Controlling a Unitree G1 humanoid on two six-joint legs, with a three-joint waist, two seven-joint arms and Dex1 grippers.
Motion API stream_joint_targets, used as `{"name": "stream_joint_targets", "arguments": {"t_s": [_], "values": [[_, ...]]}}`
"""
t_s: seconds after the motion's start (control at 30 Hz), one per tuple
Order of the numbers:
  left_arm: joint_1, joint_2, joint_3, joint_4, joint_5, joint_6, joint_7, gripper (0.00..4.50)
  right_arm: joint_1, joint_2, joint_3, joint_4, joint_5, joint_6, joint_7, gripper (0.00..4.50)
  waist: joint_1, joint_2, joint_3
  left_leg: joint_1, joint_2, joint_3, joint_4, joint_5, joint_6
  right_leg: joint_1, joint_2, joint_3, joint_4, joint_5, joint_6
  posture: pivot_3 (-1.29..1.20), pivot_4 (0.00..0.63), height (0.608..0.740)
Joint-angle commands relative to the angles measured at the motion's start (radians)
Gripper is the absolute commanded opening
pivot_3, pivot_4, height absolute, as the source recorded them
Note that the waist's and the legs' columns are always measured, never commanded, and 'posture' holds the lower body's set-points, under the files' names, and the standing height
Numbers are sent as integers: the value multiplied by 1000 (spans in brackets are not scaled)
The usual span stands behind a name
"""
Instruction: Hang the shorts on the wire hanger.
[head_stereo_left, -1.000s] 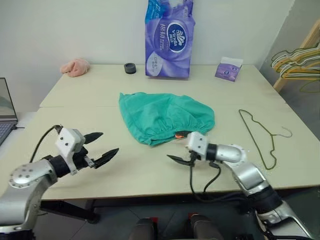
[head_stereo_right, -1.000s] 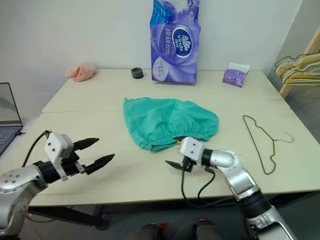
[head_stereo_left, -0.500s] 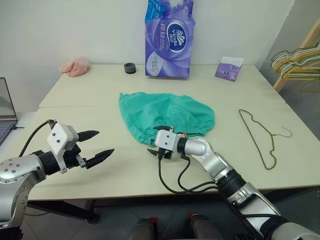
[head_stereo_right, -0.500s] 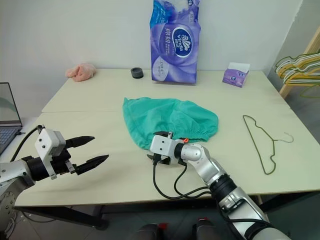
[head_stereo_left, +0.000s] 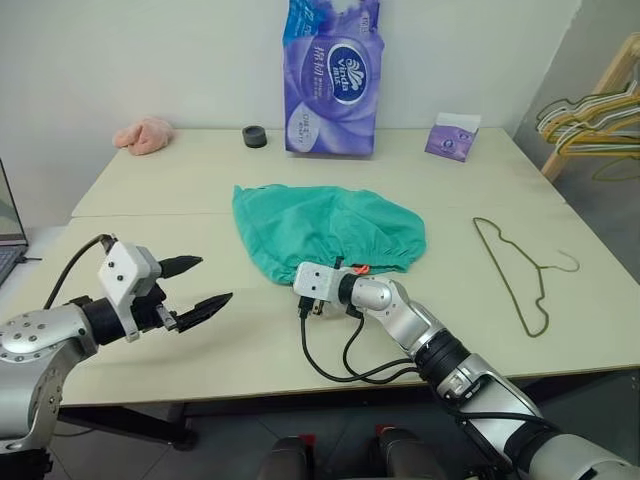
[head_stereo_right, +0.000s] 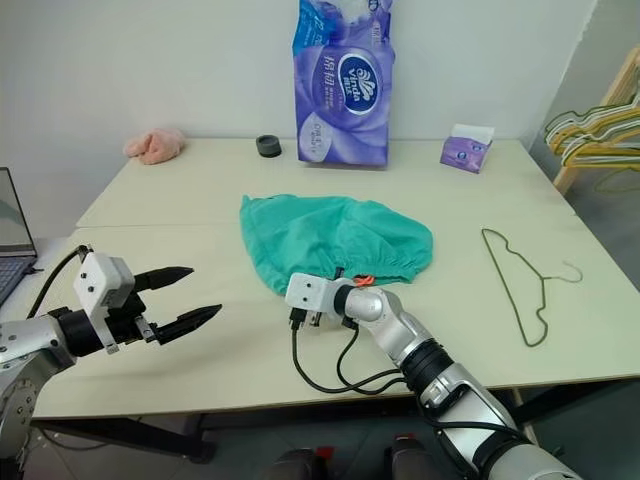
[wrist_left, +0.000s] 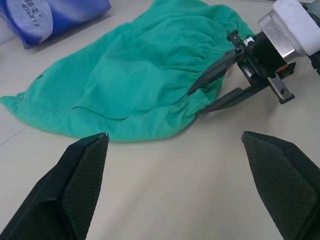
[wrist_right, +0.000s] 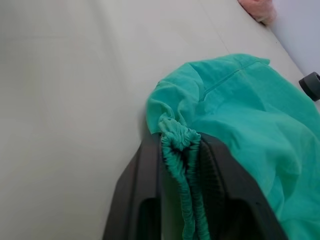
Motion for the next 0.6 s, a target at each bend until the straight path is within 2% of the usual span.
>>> {"name": "stream_joint_targets", "arguments": {"t_s": [0.03, 0.23, 0.43, 0.6], "values": [[-28, -1, -7, 4, 7, -13, 2, 4500, 9, 11, -6, -76, 28, -8, 38, 43, -1, 0, 0, 0, 0, 0, 0, 0, 0, 0, 0, 0, 0, 0, 0, -3, 65, 740], [-53, 8, -52, 16, 29, -30, -22, 4500, 58, -92, -58, -251, 150, 40, 235, 43, 0, 0, 0, 0, 0, 0, 0, 0, 0, 0, 0, 0, 0, 0, 0, -28, 72, 740], [-156, -7, -153, 98, 168, -189, -9, 4500, 116, -302, -183, -586, 368, 272, 450, 43, 2, 1, 1, 0, 0, -1, 1, 0, 0, 1, -1, -1, -1, 0, 0, -62, 78, 740], [-260, -52, -255, 185, 273, -333, -6, 4500, 130, -388, -227, -745, 466, 424, 489, 43, -4, 2, 1, 0, 1, 0, 0, 0, 0, 1, -1, 0, -1, 0, 0, -94, 81, 740]]}}
